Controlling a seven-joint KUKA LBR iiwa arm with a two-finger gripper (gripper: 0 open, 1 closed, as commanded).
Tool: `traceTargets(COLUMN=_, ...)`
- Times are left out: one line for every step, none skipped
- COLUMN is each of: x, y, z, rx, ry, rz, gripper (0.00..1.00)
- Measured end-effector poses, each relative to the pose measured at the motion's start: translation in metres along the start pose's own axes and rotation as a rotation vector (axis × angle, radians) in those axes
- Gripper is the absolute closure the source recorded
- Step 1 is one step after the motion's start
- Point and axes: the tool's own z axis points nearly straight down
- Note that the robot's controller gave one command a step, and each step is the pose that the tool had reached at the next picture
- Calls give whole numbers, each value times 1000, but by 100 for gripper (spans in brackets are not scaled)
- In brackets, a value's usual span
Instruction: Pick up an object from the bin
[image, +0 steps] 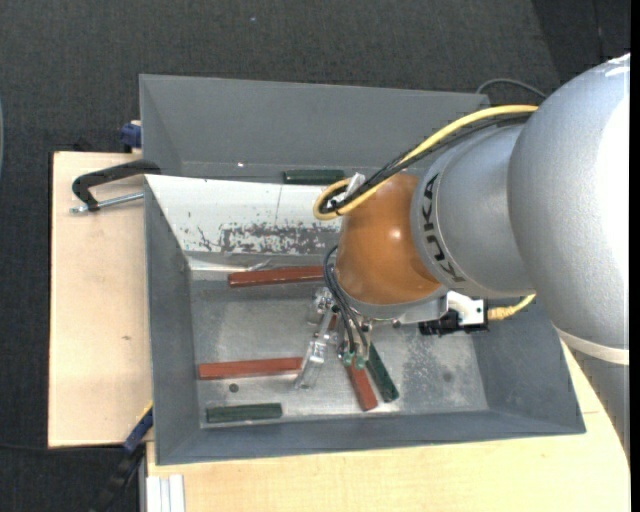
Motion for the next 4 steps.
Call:
traceTargets(x=-16, y=-70, z=-16, rx=5, ry=2, rz=33, gripper=0)
traceTargets(x=-8, y=-48, z=-23, rx=7, ry=-4, rz=87, gripper=0)
traceTargets(x=-19, y=-63, z=-5, rx=1, ry=2, rz=200, gripper=0)
traceTargets(x=-38, y=-88, z=10, rx=7, ry=-3, rz=280, gripper=0)
